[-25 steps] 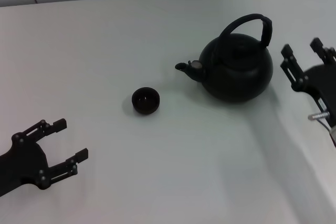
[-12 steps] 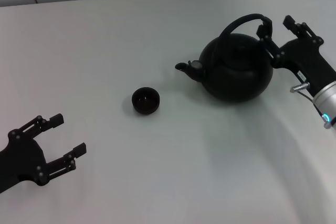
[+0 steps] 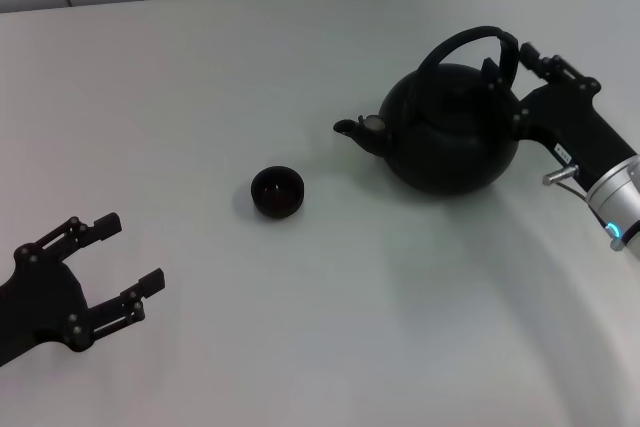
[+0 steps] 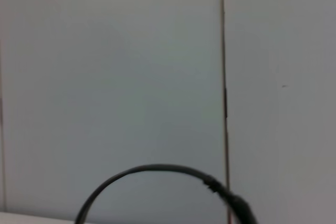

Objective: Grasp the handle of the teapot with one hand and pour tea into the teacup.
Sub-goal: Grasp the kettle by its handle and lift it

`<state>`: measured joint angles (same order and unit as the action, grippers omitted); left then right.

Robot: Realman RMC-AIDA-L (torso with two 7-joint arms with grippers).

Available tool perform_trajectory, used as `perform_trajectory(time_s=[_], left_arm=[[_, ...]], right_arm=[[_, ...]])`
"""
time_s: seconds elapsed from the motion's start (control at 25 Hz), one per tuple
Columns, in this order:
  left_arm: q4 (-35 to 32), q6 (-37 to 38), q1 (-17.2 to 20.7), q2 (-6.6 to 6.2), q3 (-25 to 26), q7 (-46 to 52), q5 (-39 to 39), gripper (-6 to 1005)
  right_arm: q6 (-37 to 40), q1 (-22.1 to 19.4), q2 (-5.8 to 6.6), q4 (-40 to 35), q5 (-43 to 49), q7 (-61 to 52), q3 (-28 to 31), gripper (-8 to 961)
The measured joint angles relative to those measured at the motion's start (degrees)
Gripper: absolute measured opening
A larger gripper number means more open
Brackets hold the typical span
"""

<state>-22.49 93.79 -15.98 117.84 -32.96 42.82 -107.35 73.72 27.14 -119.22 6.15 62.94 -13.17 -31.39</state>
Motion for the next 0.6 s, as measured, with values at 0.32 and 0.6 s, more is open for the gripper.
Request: perform_trajectory(time_s=[0.32,0.6], left_arm=[[-0.01,0.48,0.03,0.0,0.07,0.04,0.0,814],[-0.02,0.6,0.07,0.0,0.09,0.07,0.0,815]], right_arm=[[-0.08,0.03,-0.03,0.0,0.53,-0.01,0.02,338],[-0.08,-0.06,-0.03,-0.15,0.62,-0.01,0.0,119]])
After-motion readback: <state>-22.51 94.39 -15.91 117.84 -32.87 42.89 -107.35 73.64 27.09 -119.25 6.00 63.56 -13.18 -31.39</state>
